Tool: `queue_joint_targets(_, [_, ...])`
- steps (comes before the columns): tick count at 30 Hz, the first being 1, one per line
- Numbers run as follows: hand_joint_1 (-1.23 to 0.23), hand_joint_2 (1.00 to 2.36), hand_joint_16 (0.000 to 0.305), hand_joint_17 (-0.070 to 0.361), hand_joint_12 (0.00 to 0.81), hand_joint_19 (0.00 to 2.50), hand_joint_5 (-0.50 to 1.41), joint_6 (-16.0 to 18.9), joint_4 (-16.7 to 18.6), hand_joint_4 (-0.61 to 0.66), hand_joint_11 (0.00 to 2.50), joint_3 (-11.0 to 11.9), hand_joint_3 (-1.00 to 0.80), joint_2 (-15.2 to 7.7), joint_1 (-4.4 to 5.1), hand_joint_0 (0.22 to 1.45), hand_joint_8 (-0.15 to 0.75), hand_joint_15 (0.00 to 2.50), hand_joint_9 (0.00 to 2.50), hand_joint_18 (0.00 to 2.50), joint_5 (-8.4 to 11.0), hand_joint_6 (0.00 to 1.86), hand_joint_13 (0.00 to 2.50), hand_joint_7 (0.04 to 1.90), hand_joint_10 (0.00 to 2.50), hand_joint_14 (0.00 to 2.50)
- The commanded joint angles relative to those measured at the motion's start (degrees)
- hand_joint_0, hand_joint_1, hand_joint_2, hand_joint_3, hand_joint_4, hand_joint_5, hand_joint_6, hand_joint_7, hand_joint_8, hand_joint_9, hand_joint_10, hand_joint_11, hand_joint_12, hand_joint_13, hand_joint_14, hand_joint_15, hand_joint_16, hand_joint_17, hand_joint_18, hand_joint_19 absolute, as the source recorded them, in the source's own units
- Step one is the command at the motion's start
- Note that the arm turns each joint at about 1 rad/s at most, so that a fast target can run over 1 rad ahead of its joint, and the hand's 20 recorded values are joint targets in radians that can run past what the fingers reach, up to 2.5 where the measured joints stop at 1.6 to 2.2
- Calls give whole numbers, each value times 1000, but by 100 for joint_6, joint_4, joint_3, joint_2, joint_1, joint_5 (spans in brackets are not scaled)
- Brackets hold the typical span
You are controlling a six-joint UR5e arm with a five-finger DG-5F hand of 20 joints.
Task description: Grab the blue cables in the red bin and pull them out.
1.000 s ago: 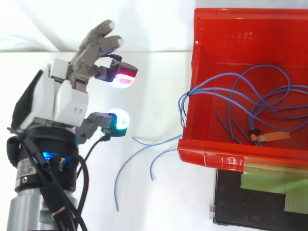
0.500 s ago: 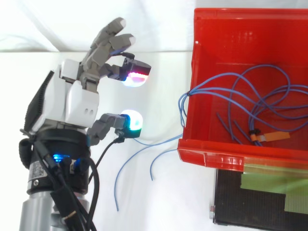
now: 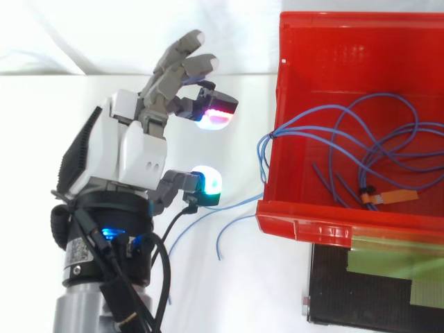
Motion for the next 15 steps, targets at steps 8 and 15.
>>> queue_joint_targets(8, [-1065, 1000, 58, 131, 422, 632, 589, -1, 68, 217, 903, 0, -1000, 3, 16, 529, 345, 522, 648, 561, -6, 192, 496, 518, 14, 17])
queue_joint_targets(15, [-1061, 1000, 57, 128, 424, 717, 586, -1, 68, 219, 990, 0, -1000, 3, 34, 547, 352, 645, 663, 642, -6, 192, 624, 519, 11, 18])
